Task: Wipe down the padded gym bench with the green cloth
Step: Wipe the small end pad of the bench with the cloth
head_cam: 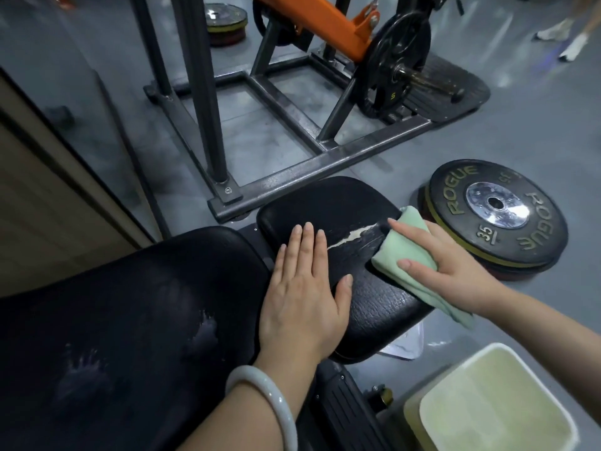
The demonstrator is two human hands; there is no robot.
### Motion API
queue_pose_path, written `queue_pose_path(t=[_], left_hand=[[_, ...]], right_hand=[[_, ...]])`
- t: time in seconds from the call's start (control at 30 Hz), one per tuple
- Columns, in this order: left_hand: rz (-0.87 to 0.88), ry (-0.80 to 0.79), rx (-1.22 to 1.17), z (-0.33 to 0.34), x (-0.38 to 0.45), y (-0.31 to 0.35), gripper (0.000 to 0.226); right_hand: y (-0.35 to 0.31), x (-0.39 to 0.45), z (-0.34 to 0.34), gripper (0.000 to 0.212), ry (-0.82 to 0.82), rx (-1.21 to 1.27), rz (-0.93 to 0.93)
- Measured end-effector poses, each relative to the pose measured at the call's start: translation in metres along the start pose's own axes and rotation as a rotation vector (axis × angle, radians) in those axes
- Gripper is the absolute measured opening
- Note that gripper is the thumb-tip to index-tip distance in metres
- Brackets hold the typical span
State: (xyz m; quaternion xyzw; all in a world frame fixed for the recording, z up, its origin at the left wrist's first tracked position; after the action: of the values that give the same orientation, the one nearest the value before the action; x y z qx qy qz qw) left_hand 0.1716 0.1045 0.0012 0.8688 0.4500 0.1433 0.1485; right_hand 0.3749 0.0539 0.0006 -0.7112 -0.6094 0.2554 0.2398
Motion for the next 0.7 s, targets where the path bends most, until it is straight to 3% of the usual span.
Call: queue_pose_path(t=[0.27,0.7], left_hand=[[0.021,0.063,0.036,0.005,0.001,-0.002,0.069],[0.019,0.104,0.079,0.003,0.001,-0.002,0.066]], right_hand=[[0.001,0.054,-0.008,0.065,-0.261,-0.098,-0.178],[-0.025,0.135,0.0,0.066,-0.453,-0.4,-0.491]])
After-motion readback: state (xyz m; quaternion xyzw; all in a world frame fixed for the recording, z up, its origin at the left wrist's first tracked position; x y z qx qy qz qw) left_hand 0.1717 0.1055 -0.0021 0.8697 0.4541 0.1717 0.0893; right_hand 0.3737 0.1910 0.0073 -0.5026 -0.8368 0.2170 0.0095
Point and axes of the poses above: each hand's wrist, its own x-axis towards the middle knuckle, its own z-axis out of the palm, y = z × x, the point moved 6 cm from there along x, towards the middle knuckle, and after that the axes turned 1 degree about -x, right-handed, at the moved point
